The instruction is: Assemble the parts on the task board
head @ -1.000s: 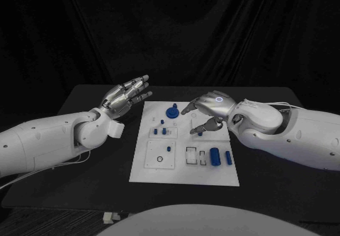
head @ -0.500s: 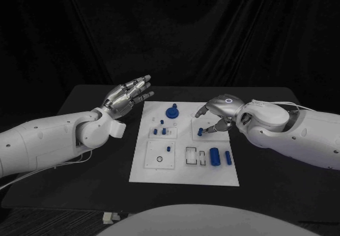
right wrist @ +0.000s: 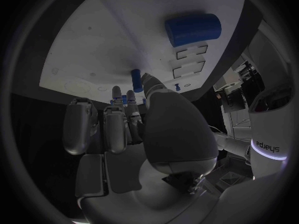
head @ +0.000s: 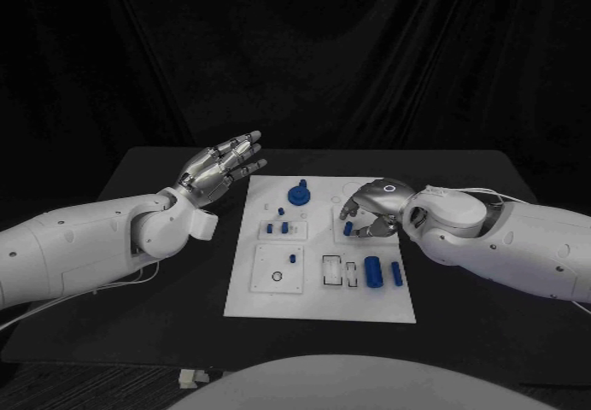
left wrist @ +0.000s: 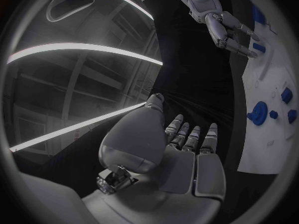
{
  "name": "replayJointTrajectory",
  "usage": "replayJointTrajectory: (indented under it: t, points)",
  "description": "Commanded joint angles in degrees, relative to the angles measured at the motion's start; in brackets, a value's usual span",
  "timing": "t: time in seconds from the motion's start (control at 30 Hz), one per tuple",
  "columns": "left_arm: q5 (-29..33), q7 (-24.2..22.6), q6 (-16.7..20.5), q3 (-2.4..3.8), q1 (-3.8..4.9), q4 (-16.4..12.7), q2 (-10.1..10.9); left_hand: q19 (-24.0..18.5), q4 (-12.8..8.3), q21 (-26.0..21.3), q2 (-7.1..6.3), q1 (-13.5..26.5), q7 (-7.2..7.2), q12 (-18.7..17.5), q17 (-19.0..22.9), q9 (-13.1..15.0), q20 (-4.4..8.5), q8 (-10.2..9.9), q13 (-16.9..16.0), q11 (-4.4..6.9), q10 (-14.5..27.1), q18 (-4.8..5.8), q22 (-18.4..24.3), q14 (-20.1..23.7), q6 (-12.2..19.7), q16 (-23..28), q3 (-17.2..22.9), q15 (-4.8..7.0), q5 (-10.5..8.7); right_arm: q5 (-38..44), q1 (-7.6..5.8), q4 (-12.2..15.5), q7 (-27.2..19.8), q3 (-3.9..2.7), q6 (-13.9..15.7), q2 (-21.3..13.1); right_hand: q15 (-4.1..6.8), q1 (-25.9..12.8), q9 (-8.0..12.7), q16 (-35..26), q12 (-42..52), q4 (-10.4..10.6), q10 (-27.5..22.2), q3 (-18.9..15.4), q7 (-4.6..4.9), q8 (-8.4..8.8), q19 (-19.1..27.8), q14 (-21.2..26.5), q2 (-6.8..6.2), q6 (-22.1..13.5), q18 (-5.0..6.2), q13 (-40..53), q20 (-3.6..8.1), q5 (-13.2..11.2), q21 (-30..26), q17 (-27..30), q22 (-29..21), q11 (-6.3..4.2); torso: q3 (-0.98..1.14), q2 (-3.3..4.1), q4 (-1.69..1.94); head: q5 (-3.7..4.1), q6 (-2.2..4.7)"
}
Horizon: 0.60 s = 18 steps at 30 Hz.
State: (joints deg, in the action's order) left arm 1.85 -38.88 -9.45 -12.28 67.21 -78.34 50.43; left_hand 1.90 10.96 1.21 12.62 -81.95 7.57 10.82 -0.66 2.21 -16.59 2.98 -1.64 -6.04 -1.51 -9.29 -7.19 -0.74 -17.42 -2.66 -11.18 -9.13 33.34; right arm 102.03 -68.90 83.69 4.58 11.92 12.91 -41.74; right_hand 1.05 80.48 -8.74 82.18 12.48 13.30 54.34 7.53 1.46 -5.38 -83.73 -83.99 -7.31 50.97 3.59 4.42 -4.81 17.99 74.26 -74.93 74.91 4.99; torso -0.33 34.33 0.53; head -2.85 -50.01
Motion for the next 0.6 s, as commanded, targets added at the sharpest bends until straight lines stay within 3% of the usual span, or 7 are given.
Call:
replayJointTrajectory:
  t: [0.03, 0.27, 0.6]
  points:
    - [0.26, -5.15, -0.68, 0.07, -0.06, 0.03, -0.19, 0.17, -0.03, 0.2, -0.11, -0.62, 0.31, 0.42, -0.05, 0.06, -0.13, 0.28, -0.01, -0.39, 0.14, -0.74, -0.03, 0.15, -0.41, -0.33, 0.34, -0.28, 0.5, -0.66, 0.33, -0.45, -1.71, -0.04, 1.6, 0.28, 0.29, 1.03, -0.15, -0.02, 0.22, -0.94, 0.59, 0.58, 0.13, -0.04, -1.59, -3.37, 0.22, 0.45, -0.19, 0.06, 0.19, 1.83, 0.32, -1.45, 10.6, 0.05, 0.0, -0.03, 0.03, 0.08, 0.01]
    - [-2.22, -5.21, -0.95, 0.07, -0.11, 0.16, -0.4, 0.17, -0.5, 0.18, -0.23, -1.0, 0.7, 0.62, -0.05, 0.11, -0.15, 0.45, -0.03, -0.82, 0.07, -0.66, 0.08, 0.17, -0.88, -0.34, 0.63, -0.18, 1.47, -0.82, 0.59, -0.97, -2.86, -0.04, 1.32, 0.8, 0.46, 3.0, -0.87, -0.03, 0.21, -2.96, 1.98, 2.87, 1.04, -0.66, -1.56, -3.34, 0.8, 2.4, -0.23, 0.06, 0.32, 3.05, 0.52, -1.34, 10.67, -0.14, -0.02, -0.02, -0.02, 0.08, 0.01]
    - [-3.05, -5.12, -1.15, 0.07, -0.2, 0.36, -0.43, 0.18, -0.69, 0.17, -0.12, -1.13, 0.93, 0.7, -0.04, 0.17, -0.16, 0.6, -0.04, -1.04, 0.05, -0.61, 0.1, 0.18, -1.36, -0.34, 0.83, -0.19, 1.83, -2.71, 0.83, -1.12, -4.05, -0.04, -0.01, 0.91, 0.9, 4.06, -3.11, 0.36, 0.23, -4.27, 6.69, 6.1, 2.6, -2.67, -1.83, -3.45, 0.41, 6.42, -0.51, -0.13, 0.71, 0.64, 1.82, -1.88, 11.04, -1.0, -0.02, -0.06, 0.01, -0.05, 0.01]
